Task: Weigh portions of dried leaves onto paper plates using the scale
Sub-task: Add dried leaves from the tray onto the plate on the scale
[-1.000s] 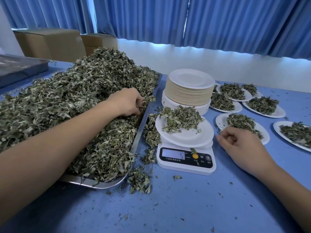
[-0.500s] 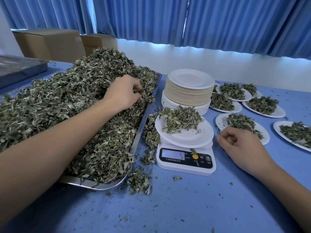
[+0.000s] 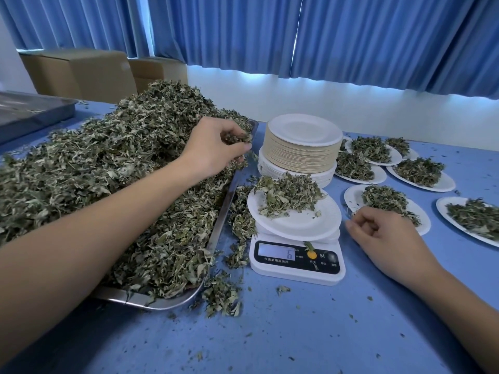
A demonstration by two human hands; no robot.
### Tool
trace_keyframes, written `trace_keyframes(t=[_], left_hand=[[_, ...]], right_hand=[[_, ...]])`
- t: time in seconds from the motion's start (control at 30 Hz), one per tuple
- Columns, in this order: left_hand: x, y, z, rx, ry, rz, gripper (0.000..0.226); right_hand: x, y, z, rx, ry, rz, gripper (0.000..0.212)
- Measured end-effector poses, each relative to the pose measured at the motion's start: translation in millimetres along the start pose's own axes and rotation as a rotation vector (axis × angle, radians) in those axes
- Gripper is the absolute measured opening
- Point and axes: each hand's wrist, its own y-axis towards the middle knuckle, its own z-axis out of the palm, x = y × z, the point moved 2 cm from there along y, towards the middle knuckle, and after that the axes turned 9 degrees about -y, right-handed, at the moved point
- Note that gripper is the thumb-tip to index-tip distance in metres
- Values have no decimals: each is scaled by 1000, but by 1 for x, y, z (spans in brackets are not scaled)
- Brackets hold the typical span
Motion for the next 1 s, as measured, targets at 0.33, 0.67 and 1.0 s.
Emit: trace_keyframes(t=[0.33,0.67,1.0], left_hand=[[-39,-23,30,195,-147,215,13],[-53,-37,53,540,35,275,30],[-28,-7,17,238,277,131,9]], right_hand=[[1,0,0,-2,1,-3,28],[-3,2,3,-16,11,-17,29],[-5,2,3,-24,23,-30,29]])
